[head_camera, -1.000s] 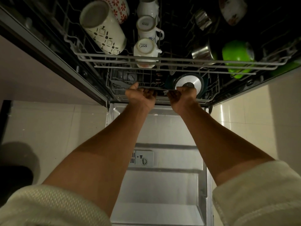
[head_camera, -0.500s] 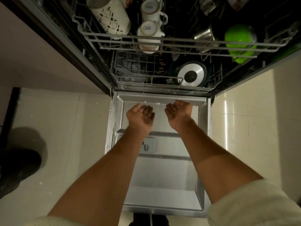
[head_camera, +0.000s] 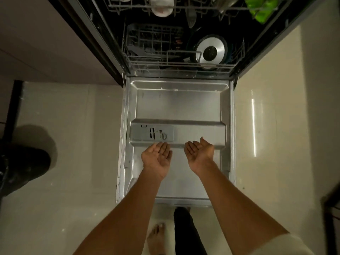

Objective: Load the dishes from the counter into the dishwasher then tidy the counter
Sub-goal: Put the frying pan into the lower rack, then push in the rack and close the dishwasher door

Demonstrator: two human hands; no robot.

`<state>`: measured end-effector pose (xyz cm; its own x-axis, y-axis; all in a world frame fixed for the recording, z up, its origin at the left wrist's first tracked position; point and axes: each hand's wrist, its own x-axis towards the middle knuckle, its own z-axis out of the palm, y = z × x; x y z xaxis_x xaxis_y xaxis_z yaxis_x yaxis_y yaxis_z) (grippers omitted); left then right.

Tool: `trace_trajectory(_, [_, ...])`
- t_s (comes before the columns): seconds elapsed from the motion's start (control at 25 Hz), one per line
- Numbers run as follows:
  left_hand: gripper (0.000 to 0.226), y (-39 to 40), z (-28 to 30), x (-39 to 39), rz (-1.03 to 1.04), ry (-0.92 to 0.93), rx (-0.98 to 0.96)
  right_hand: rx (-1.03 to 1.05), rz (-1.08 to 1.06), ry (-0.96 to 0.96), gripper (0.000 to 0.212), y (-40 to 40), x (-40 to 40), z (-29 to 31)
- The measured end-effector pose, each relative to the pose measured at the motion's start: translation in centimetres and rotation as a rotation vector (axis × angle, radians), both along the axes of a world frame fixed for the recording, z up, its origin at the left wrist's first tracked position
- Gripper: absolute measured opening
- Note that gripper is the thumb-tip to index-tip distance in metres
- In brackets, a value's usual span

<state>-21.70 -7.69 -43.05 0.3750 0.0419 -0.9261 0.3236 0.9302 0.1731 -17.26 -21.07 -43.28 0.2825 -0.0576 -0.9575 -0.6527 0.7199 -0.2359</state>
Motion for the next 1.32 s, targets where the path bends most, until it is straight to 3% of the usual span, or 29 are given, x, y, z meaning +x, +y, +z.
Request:
trace_trajectory(0.24, [0.040,0.6,-2.1,-11.6,-0.058,0.079,0.012,0.007,-0.046,0.034,0.062,-1.8,-13.0,-1.9])
trace_trajectory(0.56, [0.052,1.9,-11.3,-26.0,-0.001,0.254,0.040,0.006,-0.138,0.172,0.082,-5.0,-27.5,-10.6])
trace_trajectory(1.04, [0.070,2.2,-21.7,-28.8,0.262,0.174,-0.015,0.110,-0.362,0.080,0.089,-5.7,-30.3,-20.7])
trace_trajectory(1.32, [0.074,1.7,-20.6,-29.6,0.321,0.139,-0.061,0.129,-0.423,0.060,0.079,-5.5,-31.1,-19.6])
